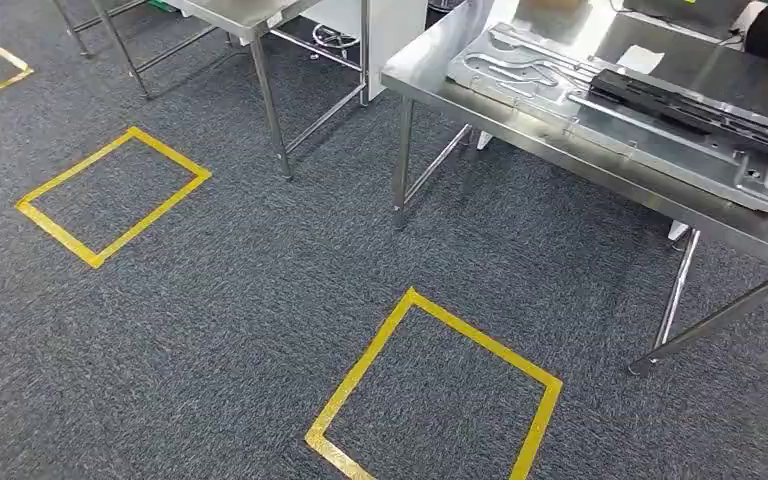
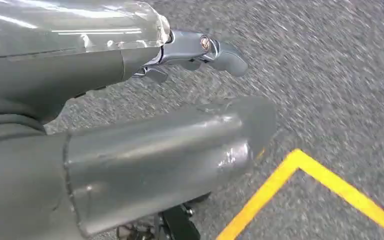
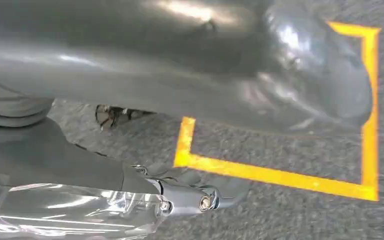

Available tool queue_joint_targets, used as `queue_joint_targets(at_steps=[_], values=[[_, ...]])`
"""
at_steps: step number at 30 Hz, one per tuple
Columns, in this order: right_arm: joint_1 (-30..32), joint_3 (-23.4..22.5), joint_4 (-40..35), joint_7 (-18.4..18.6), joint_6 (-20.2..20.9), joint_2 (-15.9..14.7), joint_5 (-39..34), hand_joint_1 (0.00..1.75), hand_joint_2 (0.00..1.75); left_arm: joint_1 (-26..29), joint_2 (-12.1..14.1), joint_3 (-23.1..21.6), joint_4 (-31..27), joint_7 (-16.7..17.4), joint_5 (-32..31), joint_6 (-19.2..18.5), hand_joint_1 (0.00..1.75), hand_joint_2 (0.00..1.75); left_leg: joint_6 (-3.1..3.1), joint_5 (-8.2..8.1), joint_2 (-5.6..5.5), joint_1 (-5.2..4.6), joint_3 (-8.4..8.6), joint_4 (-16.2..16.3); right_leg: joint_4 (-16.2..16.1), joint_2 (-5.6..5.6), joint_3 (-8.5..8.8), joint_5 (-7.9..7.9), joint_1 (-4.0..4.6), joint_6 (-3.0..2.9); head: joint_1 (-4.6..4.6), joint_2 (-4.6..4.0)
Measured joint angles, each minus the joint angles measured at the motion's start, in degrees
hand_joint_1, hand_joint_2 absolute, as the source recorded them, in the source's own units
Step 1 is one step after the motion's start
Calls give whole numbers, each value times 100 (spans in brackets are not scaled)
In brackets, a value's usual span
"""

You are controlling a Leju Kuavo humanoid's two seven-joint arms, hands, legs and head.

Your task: Take the parts from the cabinet and place them on the table.

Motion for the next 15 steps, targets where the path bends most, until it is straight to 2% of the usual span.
queue_joint_targets(at_steps=[1,2,3,4,5,6,9,10,11,12,14,15], values=[[-3,-20,11,13,-26,-8,74,0,0,9,0,0,0,11,0,4,0,0,-4,8,-63,-2,-6,3,-46,6,13,126,0,-6,0,0],[-8,-44,26,28,-59,-18,159,0,0,15,0,0,0,18,-2,9,0,0,-11,13,-128,-8,-4,6,-307,14,131,345,0,-24,2,0],[-6,-55,46,59,-121,-26,268,0,0,15,0,0,0,20,-11,15,0,0,-27,23,-207,-13,6,7,-824,61,379,661,3,-62,0,0],[-4,-61,61,96,-215,-37,410,0,0,9,-4,0,0,22,-15,17,0,0,-38,30,-278,-18,14,6,-1381,173,636,934,16,-114,4,0],[-6,-70,81,144,-351,-59,596,0,0,4,-18,0,0,22,-20,22,0,0,-63,48,-326,-11,5,2,-1728,424,781,963,23,-173,-4,0],[-6,-72,115,200,-459,-66,776,0,0,-17,-24,0,0,24,-26,33,0,0,-96,61,-393,-35,-27,23,-1815,430,795,960,20,-183,-9,0],[-15,-75,290,391,-920,-118,1344,0,0,17,-24,0,0,37,-81,65,0,0,-206,127,-528,9,-62,-29,-1803,304,776,983,59,-214,2,0],[-21,-75,376,453,-1030,-131,1507,0,0,29,-17,0,0,44,-90,68,0,0,-243,122,-515,-25,-82,-5,-1920,233,805,1064,-17,-290,-16,0],[-22,-74,466,525,-1135,-144,1660,0,0,28,0,0,0,48,-109,81,0,0,-248,11,-220,-38,-137,133,-1960,148,824,1089,-13,-316,-7,0],[-14,-77,557,585,-1213,-159,1764,0,0,13,0,0,0,53,-118,83,0,0,-255,-225,-47,-37,-283,435,-1957,84,813,1099,-4,-363,-33,0],[-2,-90,717,756,-1329,-186,1933,0,0,-17,4,-2,0,53,-120,85,0,0,-303,-676,35,-5,-672,1325,-1935,-79,778,1095,23,-367,-29,0],[-2,-94,811,833,-1373,-214,1996,0,0,-15,13,-2,0,53,-120,85,0,0,-326,-791,50,1,-819,1681,-1919,-155,759,1092,30,-369,-31,0]])
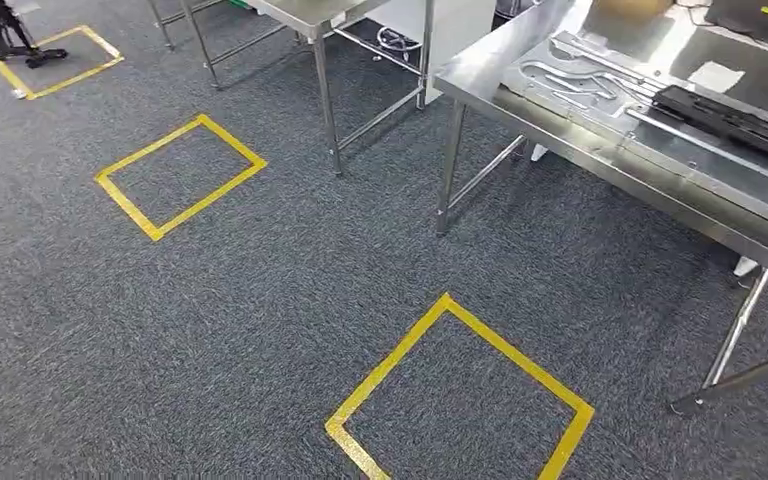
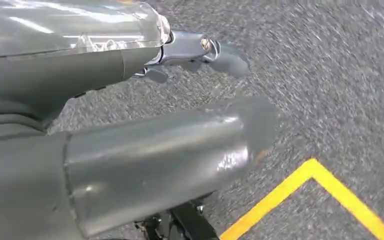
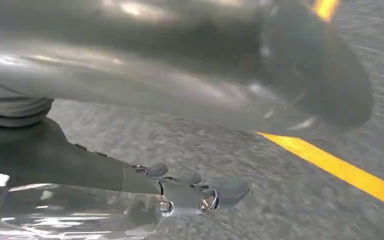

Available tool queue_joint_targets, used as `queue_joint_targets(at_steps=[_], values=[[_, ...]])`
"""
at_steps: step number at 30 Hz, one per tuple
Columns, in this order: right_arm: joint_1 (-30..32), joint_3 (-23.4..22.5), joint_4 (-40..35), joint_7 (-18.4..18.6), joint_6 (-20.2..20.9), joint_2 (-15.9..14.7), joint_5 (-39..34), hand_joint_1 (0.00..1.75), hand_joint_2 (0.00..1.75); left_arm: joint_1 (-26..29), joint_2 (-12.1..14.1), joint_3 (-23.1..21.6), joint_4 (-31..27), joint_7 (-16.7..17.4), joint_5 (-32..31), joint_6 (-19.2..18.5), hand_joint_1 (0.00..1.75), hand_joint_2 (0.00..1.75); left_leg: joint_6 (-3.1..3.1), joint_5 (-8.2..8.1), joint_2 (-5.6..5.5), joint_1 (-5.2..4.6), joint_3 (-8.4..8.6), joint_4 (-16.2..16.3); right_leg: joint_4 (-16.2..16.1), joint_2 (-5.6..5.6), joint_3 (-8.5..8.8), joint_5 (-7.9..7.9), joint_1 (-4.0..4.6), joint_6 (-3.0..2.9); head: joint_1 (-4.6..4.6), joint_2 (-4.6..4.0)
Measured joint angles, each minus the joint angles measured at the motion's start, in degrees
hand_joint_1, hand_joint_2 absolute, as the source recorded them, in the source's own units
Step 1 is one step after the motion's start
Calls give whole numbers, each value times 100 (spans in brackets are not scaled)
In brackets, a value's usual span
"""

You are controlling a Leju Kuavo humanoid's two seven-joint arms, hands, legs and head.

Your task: Take the parts from the cabinet and place them on the table.

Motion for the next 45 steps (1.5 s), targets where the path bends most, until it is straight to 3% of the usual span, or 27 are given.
queue_joint_targets(at_steps=[2,4,5,6,10,12,13,15,16,18,19,20,21,25,26,28,29,31,32,33,35,36,37,40,41,43,45], values=[[-17,-2,184,124,-101,-33,89,0,0,26,18,0,0,0,0,11,0,0,-30,175,26,11,99,-113,42,-124,-22,-21,-2,16,-4,0],[-39,-31,396,218,-176,-72,131,0,0,28,46,0,0,-2,0,18,0,0,-28,623,135,19,665,-1101,106,-242,-26,-66,-12,58,-2,0],[-48,-42,472,253,-205,-90,140,0,0,15,53,-2,0,-4,0,31,0,0,-14,683,349,15,922,-1594,162,-298,-24,-101,-1,93,-2,0],[-53,-48,529,284,-227,-129,164,0,0,3,53,-2,0,-4,0,31,0,0,54,641,394,-28,911,-1586,183,-333,-36,-133,33,136,-4,0],[-121,-52,699,303,-249,-184,175,0,0,33,64,-4,0,-4,0,37,0,0,198,706,190,-32,860,-1645,171,-449,-3,-125,27,253,15,0],[-116,-55,756,306,-251,-214,177,0,0,24,64,-4,0,-4,0,37,0,0,293,776,109,5,891,-1708,415,6,-102,-376,-21,328,58,0],[-111,-61,784,314,-256,-214,179,0,0,8,64,-4,0,-7,0,50,0,0,315,790,70,5,866,-1712,810,117,-285,-637,-27,341,68,0],[-107,-111,863,336,-286,-234,196,0,0,3,66,-7,0,-4,-9,98,0,0,327,807,-51,-11,823,-1704,1712,155,-715,-1029,-33,357,68,0],[-108,-131,895,347,-295,-253,201,0,0,6,66,-7,2,-4,-20,113,0,0,326,811,-113,-17,814,-1698,1935,159,-832,-1045,-35,356,63,0],[-112,-142,972,341,-310,-293,245,0,0,16,66,-7,2,26,-59,131,0,0,313,820,-247,-25,815,-1683,1590,175,-687,-679,-33,323,68,0],[-111,-151,1027,312,-308,-312,290,0,0,14,66,-11,2,39,-81,133,0,0,308,823,-327,-26,824,-1680,1097,226,-455,-384,-32,288,68,0],[-112,-155,1066,293,-299,-337,317,0,0,6,66,-18,2,48,-96,136,0,0,297,828,-402,-28,833,-1680,556,378,-204,-117,-22,238,70,0],[-111,-166,1108,275,-297,-369,351,0,0,1,52,-24,13,61,-111,136,0,0,270,840,-451,-20,817,-1677,246,684,-75,-102,-13,177,62,0],[-136,-184,1296,271,-284,-437,487,0,0,24,55,-31,20,101,-144,153,0,0,84,929,-710,14,744,-1748,144,515,-58,-71,19,101,63,0],[-149,-184,1352,275,-278,-439,509,0,0,27,72,-31,20,103,-155,153,0,0,61,914,-700,-9,740,-1713,14,426,-17,3,-72,45,52,0],[-136,-190,1418,277,-264,-452,522,0,0,5,70,-31,24,111,-175,151,0,0,51,535,-179,-34,500,-1211,-37,256,3,32,-31,-14,9,0],[-132,-195,1448,279,-264,-454,526,0,0,-9,74,-33,26,114,-175,151,0,0,32,303,-72,-24,310,-782,-30,166,-6,26,-11,-22,4,0],[-129,-203,1495,282,-260,-465,535,0,0,-13,81,-33,26,118,-175,149,0,0,-10,3,-4,-7,-8,-21,-1,-7,-35,12,18,-37,7,0],[-135,-205,1519,288,-247,-472,555,0,0,5,83,-33,26,129,-177,135,0,0,-21,55,14,-6,12,2,17,-80,-44,2,21,-31,7,0],[-139,-205,1547,288,-229,-481,599,0,0,15,92,-33,26,155,-186,114,0,0,-26,198,26,-3,151,-220,33,-141,-49,-10,19,-21,4,0],[-151,-205,1641,288,-183,-500,660,0,0,13,112,-55,33,234,-208,77,0,0,-2,645,158,-5,771,-1269,80,-274,-43,-48,19,13,4,0],[-157,-205,1665,284,-177,-505,684,0,0,5,114,-66,35,256,-208,68,0,0,20,723,313,-16,986,-1636,113,-313,-32,-70,25,35,2,0],[-168,-205,1704,275,-148,-529,729,0,0,-10,114,-81,39,302,-210,35,0,0,73,670,428,-53,1009,-1706,137,-371,-35,-101,60,82,13,0],[-241,-201,1878,160,-74,-600,824,0,0,7,144,-96,66,421,-205,-31,0,0,142,697,271,-83,953,-1716,115,-456,-7,-84,38,161,11,0],[-270,-197,1930,120,-65,-640,839,0,0,1,149,-103,74,468,-205,-37,0,0,202,743,208,-30,969,-1785,117,-482,4,-100,58,203,24,0],[-268,-195,2047,74,-61,-695,861,0,0,-17,153,-135,98,516,-205,-46,0,0,271,806,134,-10,983,-1825,466,29,-140,-407,1,268,39,0],[-261,-195,2124,74,-59,-745,892,0,0,-42,155,-148,109,529,-205,-48,0,0,299,825,18,-20,939,-1824,1425,154,-589,-900,-26,298,33,0]])
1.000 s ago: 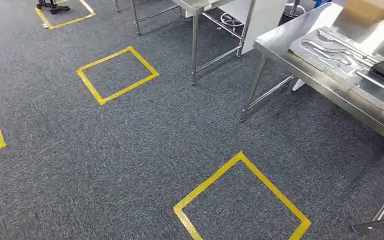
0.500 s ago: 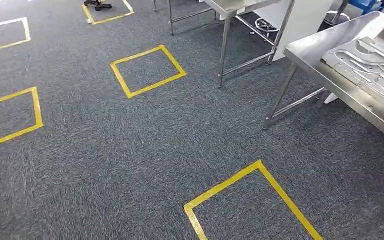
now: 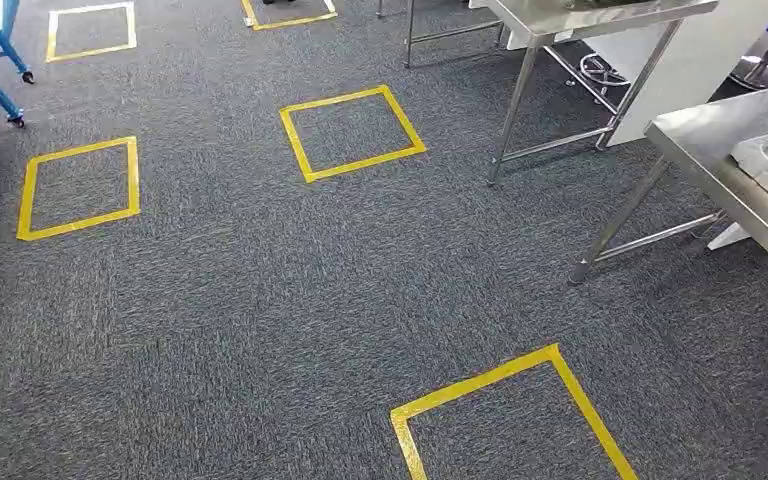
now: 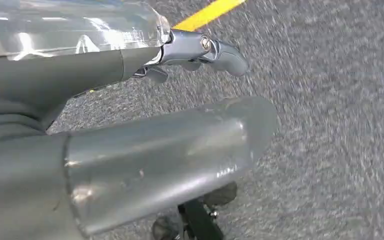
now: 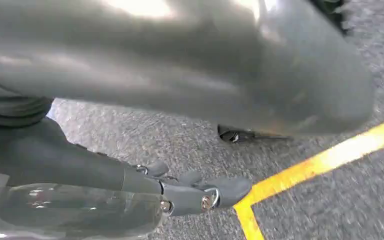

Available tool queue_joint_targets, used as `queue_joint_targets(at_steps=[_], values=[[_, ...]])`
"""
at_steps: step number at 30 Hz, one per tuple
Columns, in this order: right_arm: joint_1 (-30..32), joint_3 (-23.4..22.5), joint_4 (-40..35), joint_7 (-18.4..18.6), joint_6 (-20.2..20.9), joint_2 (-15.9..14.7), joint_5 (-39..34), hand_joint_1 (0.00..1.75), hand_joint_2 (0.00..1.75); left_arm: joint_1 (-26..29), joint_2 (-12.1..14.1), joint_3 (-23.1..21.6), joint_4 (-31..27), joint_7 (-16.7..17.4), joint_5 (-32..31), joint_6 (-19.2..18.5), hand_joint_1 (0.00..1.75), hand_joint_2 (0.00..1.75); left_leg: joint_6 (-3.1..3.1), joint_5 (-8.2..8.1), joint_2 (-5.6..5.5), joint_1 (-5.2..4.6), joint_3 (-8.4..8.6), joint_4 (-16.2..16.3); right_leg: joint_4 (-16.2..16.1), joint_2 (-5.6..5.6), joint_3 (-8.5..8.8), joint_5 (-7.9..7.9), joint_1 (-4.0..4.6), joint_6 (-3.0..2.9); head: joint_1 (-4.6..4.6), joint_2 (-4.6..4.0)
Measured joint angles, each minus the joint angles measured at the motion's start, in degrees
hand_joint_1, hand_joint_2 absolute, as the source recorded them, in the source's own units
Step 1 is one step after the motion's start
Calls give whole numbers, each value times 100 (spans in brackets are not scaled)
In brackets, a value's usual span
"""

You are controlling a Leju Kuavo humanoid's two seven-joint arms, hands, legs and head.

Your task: Take the parts from the cabinet and place them on the table.

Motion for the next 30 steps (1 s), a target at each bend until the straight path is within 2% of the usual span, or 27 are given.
queue_joint_targets(at_steps=[1,2,3,4,5,6,7,9,11,12,13,14,15,16,17,18,19,20,21,22,23,26,27,28,29,30], values=[[1,0,31,-2,0,-11,2,0,0,2,4,0,4,0,0,-2,0,0,1,6,-64,-5,-13,4,381,9,-190,-114,-4,11,2,0],[0,0,57,-9,2,-35,6,0,0,5,11,0,7,20,0,-2,0,0,-8,12,-138,-5,-17,9,523,10,-273,-79,-11,16,2,0],[-5,0,88,-22,11,-46,20,0,0,9,15,0,7,46,2,-2,0,0,-9,12,-202,-5,-12,14,396,14,-226,79,-22,17,0,0],[-8,0,112,-42,13,-70,24,0,0,10,15,0,13,77,2,-2,0,0,-13,13,-283,-4,-7,25,-1,33,-50,367,-33,9,2,0],[-14,2,147,-66,13,-90,28,0,0,4,15,-2,22,118,2,-2,0,0,-24,12,-366,-3,0,35,-533,91,194,667,-41,-9,4,0],[-16,2,169,-92,13,-107,31,0,0,-3,15,-5,37,152,2,-7,0,0,-46,10,-442,-1,4,40,-1059,262,434,907,-48,-39,6,0],[-25,2,192,-107,13,-127,46,0,0,-11,15,-7,54,181,2,-7,0,0,-88,18,-487,-17,-16,48,-1213,539,502,820,-55,-70,0,0],[-69,4,247,-125,11,-140,48,0,0,-35,28,-13,68,240,0,-18,0,0,-176,50,-604,16,-83,62,-1259,450,480,846,-29,-87,-2,0],[-126,15,280,-127,0,-158,63,0,0,-11,39,-13,81,291,-7,-28,0,0,-278,98,-737,34,-128,8,-1288,336,493,879,-13,-158,-2,0],[-134,20,306,-125,0,-158,67,0,0,-18,53,-13,85,299,-9,-30,0,0,-281,76,-622,27,-120,41,-1372,263,518,928,-66,-221,-9,0],[-142,26,323,-125,0,-158,87,0,0,-12,52,-13,107,315,-15,-33,0,0,-289,-26,-264,3,-161,153,-1409,186,538,948,-44,-251,-13,0],[-141,33,339,-124,-2,-162,98,0,0,-28,52,-15,111,328,-20,-35,0,0,-297,-261,-101,2,-316,475,-1411,117,530,949,-32,-284,-51,0],[-134,39,356,-118,-6,-166,100,0,0,-55,55,-15,114,330,-22,-31,0,0,-312,-529,-48,10,-548,977,-1401,18,524,942,-10,-297,-57,0],[-131,39,367,-118,-7,-173,100,0,0,-69,57,-18,118,332,-26,-24,0,0,-327,-728,-35,12,-750,1430,-1398,-74,518,935,7,-308,-51,0],[-133,39,378,-120,-4,-182,103,0,0,-69,57,-18,125,334,-37,-20,0,0,-339,-809,-23,15,-881,1743,-1393,-155,509,930,19,-314,-55,0],[-138,42,389,-120,-4,-188,103,0,0,-57,61,-20,129,334,-44,-15,0,0,-347,-740,-5,18,-866,1760,-1385,-237,509,924,24,-315,-55,0],[-147,46,398,-122,-4,-193,105,0,0,-51,63,-20,131,334,-44,-11,0,0,-350,-552,14,22,-706,1482,-1370,-305,511,912,24,-305,-55,0],[-155,57,405,-125,-7,-195,111,0,0,-51,68,-20,136,334,-42,-11,0,0,-346,-330,61,25,-447,1019,-1348,-365,514,895,23,-290,-55,0],[-164,66,418,-125,-17,-195,111,0,0,-59,72,-22,138,330,-35,-9,0,0,-335,-120,194,26,-129,465,-1315,-424,523,870,22,-268,-57,0],[-166,68,422,-125,-22,-199,114,0,0,-75,74,-22,142,326,-22,-4,0,0,-303,-144,424,7,25,122,-1283,-470,514,841,42,-232,-57,0],[-172,70,435,-125,-26,-201,114,0,0,-86,79,-22,144,321,9,4,0,0,-252,-103,333,-21,29,115,-1244,-507,513,809,71,-191,-44,0],[-234,70,450,-116,-31,-206,116,0,0,-50,87,-20,146,317,42,11,0,0,-163,-85,193,-43,-32,123,-1265,-621,541,820,61,-115,-31,0],[-244,70,455,-109,-33,-208,118,0,0,-47,90,-20,146,315,42,11,0,0,-96,-34,149,0,21,62,-1237,-540,535,777,34,-59,-37,0],[-236,70,459,-105,-37,-217,120,0,0,-54,90,-20,147,308,48,13,0,0,-67,-17,110,-2,15,42,-1097,-258,486,648,15,-31,-5,0],[-231,70,474,-105,-35,-217,120,0,0,-63,96,-20,146,310,65,22,0,0,-31,5,78,-3,-2,42,-778,-96,334,416,8,-25,0,0],[-221,70,488,-105,-37,-217,129,0,0,-76,98,-20,146,310,74,28,0,0,-21,12,22,-10,-23,42,-302,-23,109,165,1,-19,2,0]])
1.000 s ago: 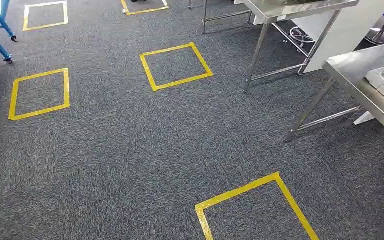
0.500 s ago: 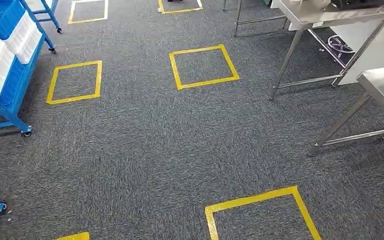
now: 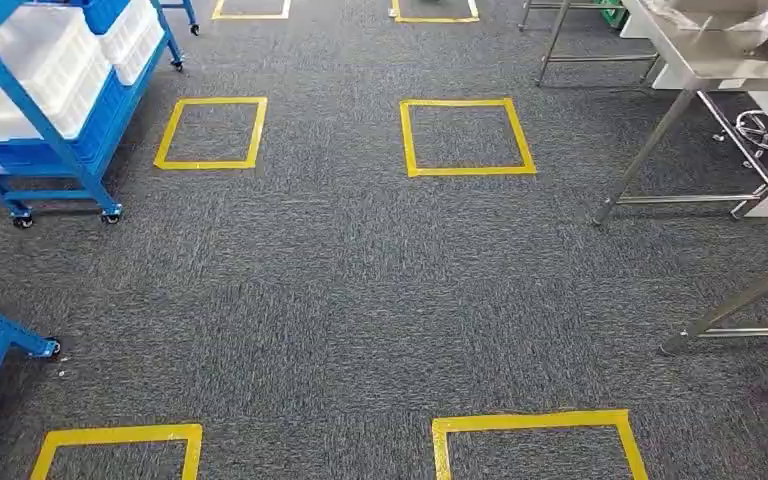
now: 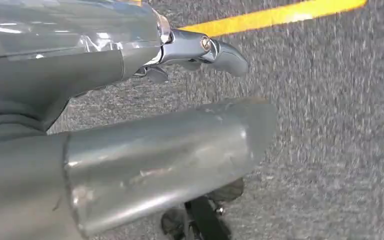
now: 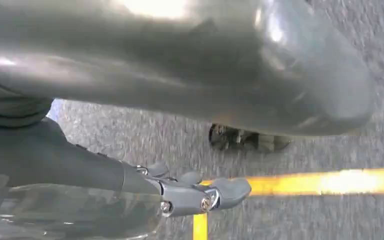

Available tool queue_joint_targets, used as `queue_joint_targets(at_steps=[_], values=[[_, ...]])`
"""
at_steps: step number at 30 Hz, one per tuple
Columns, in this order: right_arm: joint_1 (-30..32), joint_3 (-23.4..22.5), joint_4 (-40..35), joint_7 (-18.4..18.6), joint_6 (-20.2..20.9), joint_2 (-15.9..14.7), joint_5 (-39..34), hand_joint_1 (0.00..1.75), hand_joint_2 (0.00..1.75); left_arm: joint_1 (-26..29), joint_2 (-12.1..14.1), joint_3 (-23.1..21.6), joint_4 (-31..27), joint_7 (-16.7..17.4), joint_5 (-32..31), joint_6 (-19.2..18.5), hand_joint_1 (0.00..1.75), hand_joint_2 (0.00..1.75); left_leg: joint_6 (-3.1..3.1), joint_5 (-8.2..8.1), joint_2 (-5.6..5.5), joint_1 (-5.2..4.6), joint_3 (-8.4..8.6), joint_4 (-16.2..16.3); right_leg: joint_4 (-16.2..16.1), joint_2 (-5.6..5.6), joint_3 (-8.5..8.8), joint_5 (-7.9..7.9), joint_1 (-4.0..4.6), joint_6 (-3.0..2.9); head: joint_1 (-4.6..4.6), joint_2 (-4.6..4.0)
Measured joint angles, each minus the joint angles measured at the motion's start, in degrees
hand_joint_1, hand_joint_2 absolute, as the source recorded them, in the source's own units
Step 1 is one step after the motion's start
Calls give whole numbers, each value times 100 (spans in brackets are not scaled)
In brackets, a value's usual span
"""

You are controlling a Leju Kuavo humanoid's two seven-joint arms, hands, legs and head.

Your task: Take the parts from the cabinet and place them on the table.

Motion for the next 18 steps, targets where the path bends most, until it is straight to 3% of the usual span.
queue_joint_targets(at_steps=[1,2,3,4,6,7,8,10,11,12,13,14,16,17,18], values=[[11,0,4,0,-9,0,0,0,0,-2,0,0,0,9,15,0,0,0,7,5,-61,-12,-15,1,479,23,-234,-191,1,5,0,0],[18,0,7,0,-9,0,0,0,0,2,7,0,0,13,24,0,0,0,9,7,-128,-18,-22,4,805,32,-408,-257,1,3,-2,0],[20,0,7,0,-11,-2,0,0,0,11,17,2,0,13,39,0,0,0,7,8,-192,-20,-17,6,833,34,-441,-161,1,-5,-4,0],[22,2,9,0,-11,-4,0,0,0,18,22,2,2,13,50,0,0,0,6,9,-260,-20,-9,11,608,44,-354,51,2,-18,-2,0],[26,2,9,-2,-11,-13,0,0,0,14,24,2,2,7,48,0,0,0,-3,10,-410,-19,11,21,-350,157,72,625,4,-77,2,0],[42,2,7,-7,-11,-24,0,0,0,13,22,2,4,-4,48,0,0,0,-16,13,-468,-4,-4,21,-800,448,253,793,10,-127,0,0],[44,2,9,-18,-11,-37,0,0,0,-12,17,2,15,-4,48,-2,0,0,-67,8,-528,-36,-32,56,-927,587,294,745,-3,-168,-9,0],[19,2,13,-37,-11,-39,0,0,0,5,22,2,17,-11,48,-4,0,0,-153,46,-650,23,-83,26,-925,468,291,737,35,-180,-9,0],[16,2,13,-42,-11,-39,0,0,0,18,22,2,20,-15,46,-11,0,0,-195,71,-704,39,-85,4,-939,415,298,751,50,-209,4,0],[3,4,15,-44,-9,-35,0,0,0,32,33,2,20,-28,46,-18,0,0,-237,77,-740,7,-100,-5,-1058,328,341,805,1,-262,-13,0],[8,7,22,-44,-4,-31,0,0,0,34,33,2,28,-39,46,-28,0,0,-231,-12,-398,-6,-135,111,-1148,227,401,846,-8,-286,-13,0],[21,9,28,-44,2,-31,4,0,0,22,33,0,44,-44,44,-39,0,0,-244,-213,-189,-8,-259,364,-1174,164,416,854,-3,-334,-46,0],[56,22,44,-28,0,-28,22,0,0,-12,37,0,46,-57,28,-63,0,0,-295,-655,-77,23,-670,1227,-1158,-19,405,841,22,-343,-48,0],[61,26,48,-13,0,-28,31,0,0,-11,44,0,46,-59,20,-66,0,0,-324,-776,-65,38,-836,1585,-1143,-100,396,830,25,-346,-46,0],[61,33,48,-4,0,-31,39,0,0,5,48,-2,46,-57,-16,-66,0,0,-350,-765,-50,59,-895,1734,-1131,-171,393,817,24,-333,-48,0]])
